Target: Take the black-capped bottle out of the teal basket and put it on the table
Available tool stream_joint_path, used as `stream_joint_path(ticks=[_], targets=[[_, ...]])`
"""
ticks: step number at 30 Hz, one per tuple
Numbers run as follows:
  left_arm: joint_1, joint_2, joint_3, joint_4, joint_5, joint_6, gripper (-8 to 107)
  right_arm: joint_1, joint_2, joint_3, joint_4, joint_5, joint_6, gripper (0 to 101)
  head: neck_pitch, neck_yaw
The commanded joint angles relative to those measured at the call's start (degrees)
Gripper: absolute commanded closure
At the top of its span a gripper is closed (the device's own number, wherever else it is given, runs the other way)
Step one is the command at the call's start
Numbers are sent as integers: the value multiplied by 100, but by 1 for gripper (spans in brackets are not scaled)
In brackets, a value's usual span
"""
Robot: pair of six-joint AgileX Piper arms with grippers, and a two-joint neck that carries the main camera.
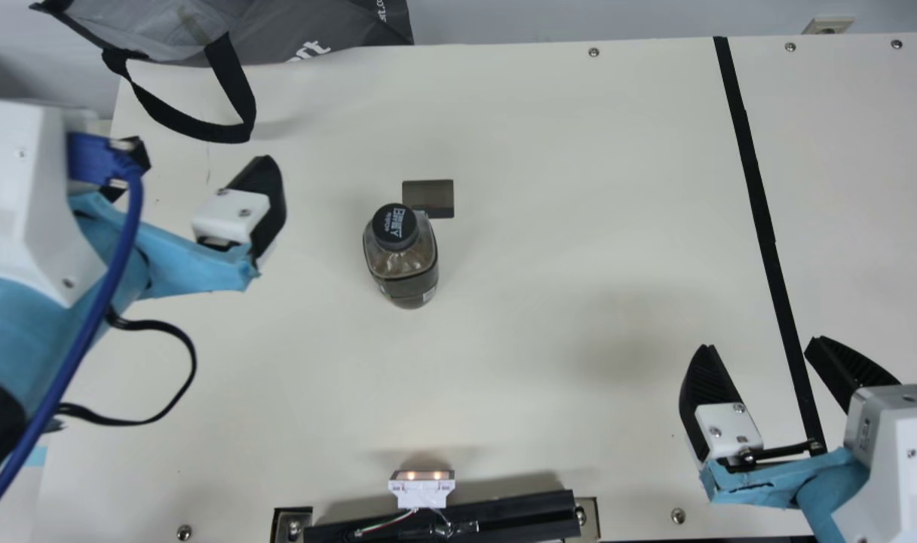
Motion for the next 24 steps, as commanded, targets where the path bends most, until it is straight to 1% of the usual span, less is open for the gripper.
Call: stream_joint_path(ticks=[1,14,24], targets=[[47,-142,105,74,-5,-45,-8,0,0,0,0,0,0,10,-21,47],[484,-892,752,114,-102,23,-8,0,0,0,0,0,0,10,-21,47],[739,-1387,1114,10,-145,246,-8,0,0,0,0,0,0,10,-21,47]])
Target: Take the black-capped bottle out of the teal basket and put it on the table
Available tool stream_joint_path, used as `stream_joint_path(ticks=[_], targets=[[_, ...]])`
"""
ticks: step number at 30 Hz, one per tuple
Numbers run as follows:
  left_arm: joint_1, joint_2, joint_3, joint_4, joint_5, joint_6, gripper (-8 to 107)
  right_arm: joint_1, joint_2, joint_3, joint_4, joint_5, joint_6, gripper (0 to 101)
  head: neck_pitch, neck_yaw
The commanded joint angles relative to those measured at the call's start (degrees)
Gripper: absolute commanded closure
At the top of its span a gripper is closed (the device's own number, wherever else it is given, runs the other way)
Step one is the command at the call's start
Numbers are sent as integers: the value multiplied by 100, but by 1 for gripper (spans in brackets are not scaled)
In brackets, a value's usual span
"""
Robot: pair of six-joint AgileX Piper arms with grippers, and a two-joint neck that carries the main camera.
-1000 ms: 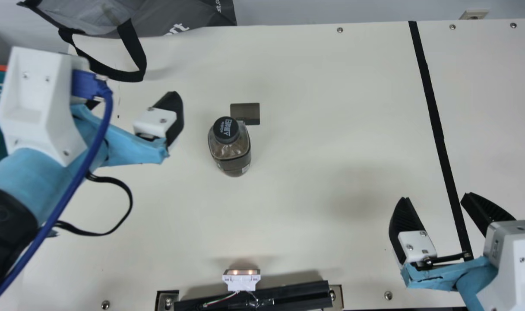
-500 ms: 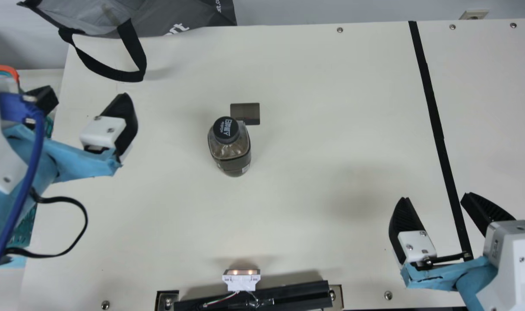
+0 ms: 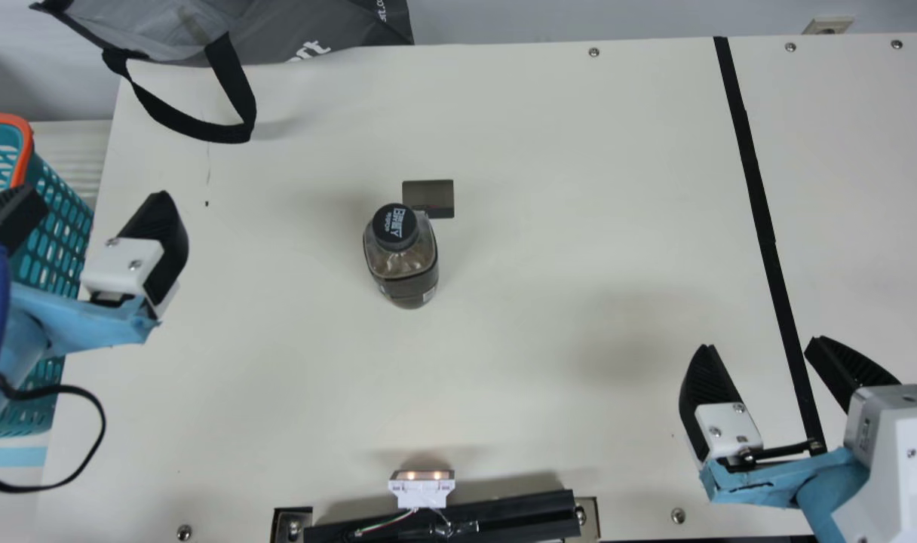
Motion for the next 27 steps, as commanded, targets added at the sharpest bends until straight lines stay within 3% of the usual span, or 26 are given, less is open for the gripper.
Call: stream_joint_path(ticks=[1,27], targets=[[32,-81,55,-36,-6,42,-8,0,0,0,0,0,0,10,-21,47],[623,-1336,785,-850,72,1035,-8,0,0,0,6,-12,0,10,-21,47]])
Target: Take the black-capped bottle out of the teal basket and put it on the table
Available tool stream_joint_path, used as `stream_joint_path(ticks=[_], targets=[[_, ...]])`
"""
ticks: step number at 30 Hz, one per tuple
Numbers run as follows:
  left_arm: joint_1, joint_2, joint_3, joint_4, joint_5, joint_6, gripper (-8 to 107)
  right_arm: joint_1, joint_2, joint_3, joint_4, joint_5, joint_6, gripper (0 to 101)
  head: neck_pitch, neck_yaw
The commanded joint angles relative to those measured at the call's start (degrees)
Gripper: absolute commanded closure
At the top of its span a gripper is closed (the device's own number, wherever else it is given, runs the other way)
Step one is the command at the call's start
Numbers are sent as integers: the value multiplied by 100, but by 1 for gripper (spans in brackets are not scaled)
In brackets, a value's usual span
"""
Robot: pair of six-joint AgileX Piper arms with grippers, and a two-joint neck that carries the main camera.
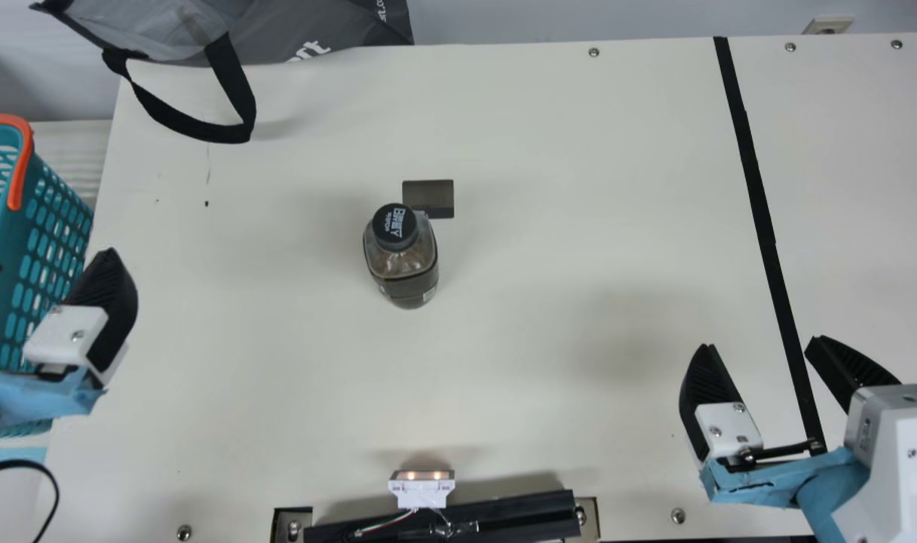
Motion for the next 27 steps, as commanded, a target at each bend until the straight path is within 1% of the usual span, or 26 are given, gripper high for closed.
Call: stream_joint_path(ticks=[1,13,27], targets=[[96,-94,57,-96,-1,91,-8,0,0,0,0,0,0,10,-21,47],[799,-750,410,-943,94,1029,-8,0,0,0,0,0,0,10,-21,47],[1676,-1288,518,-2216,220,2507,-8,0,0,0,0,0,0,10,-21,47]])
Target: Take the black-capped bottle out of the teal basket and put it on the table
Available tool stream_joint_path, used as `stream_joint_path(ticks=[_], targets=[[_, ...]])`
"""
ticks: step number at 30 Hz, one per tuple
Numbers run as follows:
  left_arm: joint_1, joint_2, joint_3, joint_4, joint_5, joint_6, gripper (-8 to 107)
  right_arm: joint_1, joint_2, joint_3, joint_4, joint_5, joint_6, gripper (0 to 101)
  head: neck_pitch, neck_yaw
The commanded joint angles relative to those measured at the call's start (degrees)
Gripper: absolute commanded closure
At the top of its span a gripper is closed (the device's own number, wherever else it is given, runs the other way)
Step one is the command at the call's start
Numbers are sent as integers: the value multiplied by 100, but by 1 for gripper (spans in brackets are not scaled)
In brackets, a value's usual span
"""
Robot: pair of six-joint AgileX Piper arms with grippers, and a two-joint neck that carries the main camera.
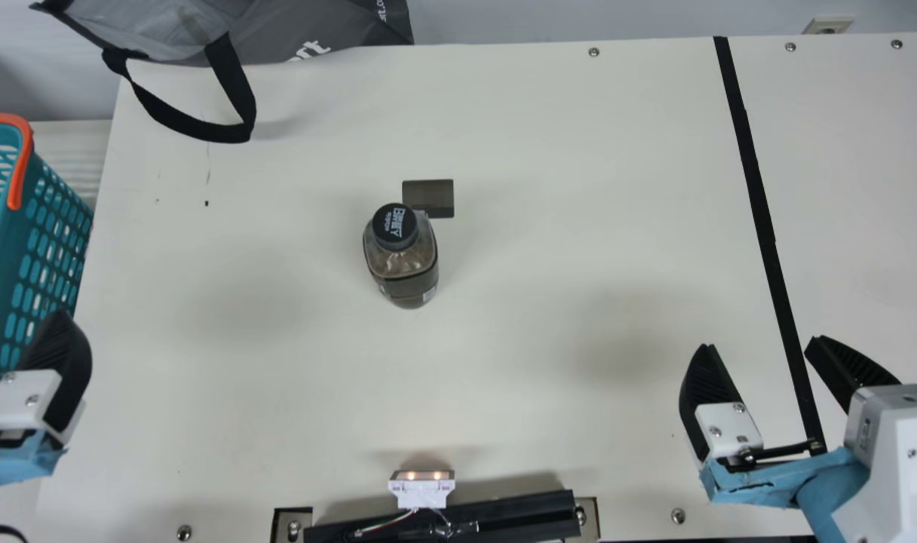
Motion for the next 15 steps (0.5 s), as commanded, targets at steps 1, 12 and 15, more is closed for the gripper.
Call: stream_joint_path(ticks=[1,12,15], targets=[[121,-50,6,-263,22,313,-8,0,0,0,0,0,0,10,-21,47],[787,-293,79,-1237,150,1382,-8,0,0,0,0,0,0,10,-21,47],[963,-346,103,-1468,188,1645,-8,0,0,0,-7,0,0,10,-21,47]])
